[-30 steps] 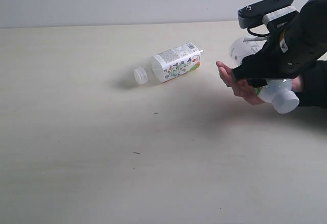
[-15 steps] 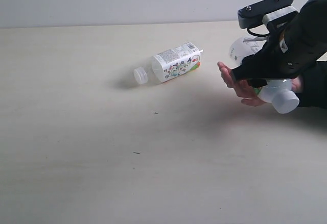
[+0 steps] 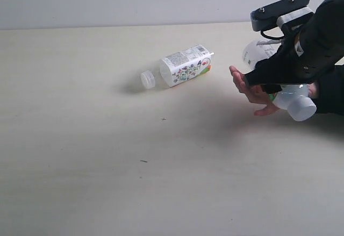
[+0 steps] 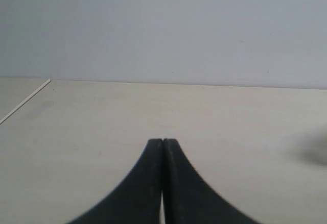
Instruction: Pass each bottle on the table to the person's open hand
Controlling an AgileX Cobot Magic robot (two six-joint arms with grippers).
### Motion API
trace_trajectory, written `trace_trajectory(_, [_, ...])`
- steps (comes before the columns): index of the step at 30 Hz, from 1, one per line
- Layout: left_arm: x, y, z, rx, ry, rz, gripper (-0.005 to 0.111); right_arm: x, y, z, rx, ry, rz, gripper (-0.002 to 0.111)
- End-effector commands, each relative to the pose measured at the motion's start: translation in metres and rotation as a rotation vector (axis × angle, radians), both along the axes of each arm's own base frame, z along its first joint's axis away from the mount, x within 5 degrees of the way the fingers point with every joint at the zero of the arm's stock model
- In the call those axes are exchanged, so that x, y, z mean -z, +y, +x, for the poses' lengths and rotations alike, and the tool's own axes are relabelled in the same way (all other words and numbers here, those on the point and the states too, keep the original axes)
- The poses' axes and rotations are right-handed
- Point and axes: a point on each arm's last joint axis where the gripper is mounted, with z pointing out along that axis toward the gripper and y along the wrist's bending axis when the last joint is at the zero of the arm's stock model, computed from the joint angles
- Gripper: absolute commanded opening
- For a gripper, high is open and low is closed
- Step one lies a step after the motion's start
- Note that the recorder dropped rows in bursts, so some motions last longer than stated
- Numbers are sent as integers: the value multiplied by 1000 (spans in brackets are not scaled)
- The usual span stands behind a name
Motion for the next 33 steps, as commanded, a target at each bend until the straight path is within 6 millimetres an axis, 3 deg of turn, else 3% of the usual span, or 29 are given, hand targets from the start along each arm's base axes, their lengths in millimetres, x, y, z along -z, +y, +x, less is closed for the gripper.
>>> trace_trajectory(1, [0,0,0,4,-2,-8,0,1,-3,0,5,7,-17,71])
trace_trajectory(14, [0,0,0,4,-2,-8,0,1,-3,0,7,11,-14,76])
trace_trajectory(21, [0,0,0,4,-2,-8,0,1,-3,0,0,6,-20,91])
trace_trajectory(28, [0,0,0,4,-2,-8,0,0,-2,1,-13,-3,-20,93])
trace_trajectory(33, [0,0,0,4,-2,-8,0,-24,-2,-2,-34,-105,25,93])
